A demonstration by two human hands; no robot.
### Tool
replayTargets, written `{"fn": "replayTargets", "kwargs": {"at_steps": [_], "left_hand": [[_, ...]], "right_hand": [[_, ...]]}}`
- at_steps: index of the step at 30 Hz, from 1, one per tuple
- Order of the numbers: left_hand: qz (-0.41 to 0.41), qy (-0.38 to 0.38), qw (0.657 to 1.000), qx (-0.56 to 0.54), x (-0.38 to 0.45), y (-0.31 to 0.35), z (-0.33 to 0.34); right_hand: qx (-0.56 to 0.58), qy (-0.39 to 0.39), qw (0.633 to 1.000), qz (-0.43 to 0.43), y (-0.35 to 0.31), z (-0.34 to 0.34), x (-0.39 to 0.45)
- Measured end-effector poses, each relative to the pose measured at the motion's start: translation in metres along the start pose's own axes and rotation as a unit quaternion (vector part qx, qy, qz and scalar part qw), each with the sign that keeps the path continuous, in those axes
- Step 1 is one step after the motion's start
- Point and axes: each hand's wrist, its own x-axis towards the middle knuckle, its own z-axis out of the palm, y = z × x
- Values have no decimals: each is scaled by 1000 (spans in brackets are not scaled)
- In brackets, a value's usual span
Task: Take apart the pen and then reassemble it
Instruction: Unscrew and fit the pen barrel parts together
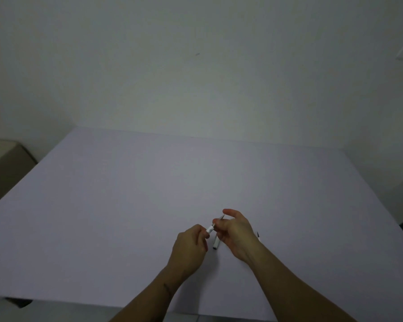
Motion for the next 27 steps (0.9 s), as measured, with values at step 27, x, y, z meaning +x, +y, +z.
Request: {"fn": "replayTargets", "kwargs": {"at_steps": [27], "left_hand": [[-13,10,1000,-6,2,-9,4]], "right_hand": [[-26,-3,999,25,2,2,5]]}}
